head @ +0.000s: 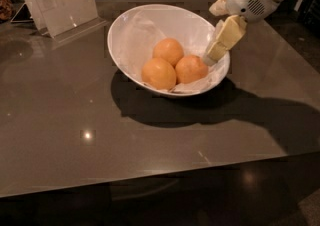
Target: Pick orange from white bowl
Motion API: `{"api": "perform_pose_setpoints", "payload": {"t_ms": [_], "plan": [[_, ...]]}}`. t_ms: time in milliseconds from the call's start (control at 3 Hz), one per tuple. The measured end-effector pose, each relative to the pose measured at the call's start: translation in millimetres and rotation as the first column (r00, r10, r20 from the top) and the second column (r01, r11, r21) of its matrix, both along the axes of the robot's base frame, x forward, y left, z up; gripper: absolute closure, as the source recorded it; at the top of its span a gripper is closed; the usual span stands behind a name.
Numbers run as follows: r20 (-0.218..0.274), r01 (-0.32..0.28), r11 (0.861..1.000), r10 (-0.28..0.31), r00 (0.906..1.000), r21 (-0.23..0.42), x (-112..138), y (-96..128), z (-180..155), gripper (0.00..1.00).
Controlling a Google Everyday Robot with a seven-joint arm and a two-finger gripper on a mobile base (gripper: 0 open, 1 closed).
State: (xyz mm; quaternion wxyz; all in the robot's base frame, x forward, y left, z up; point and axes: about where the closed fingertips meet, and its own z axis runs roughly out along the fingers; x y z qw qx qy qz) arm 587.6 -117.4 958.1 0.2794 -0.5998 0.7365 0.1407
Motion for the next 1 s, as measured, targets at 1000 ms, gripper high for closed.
{"api": "perform_pose_setpoints", "payload": {"t_ms": [1000], "plan": [[-0.015,-0.001,1.0,0.001,0.9999,0.02,6.2,5.9,-7.7,0.24]]}}
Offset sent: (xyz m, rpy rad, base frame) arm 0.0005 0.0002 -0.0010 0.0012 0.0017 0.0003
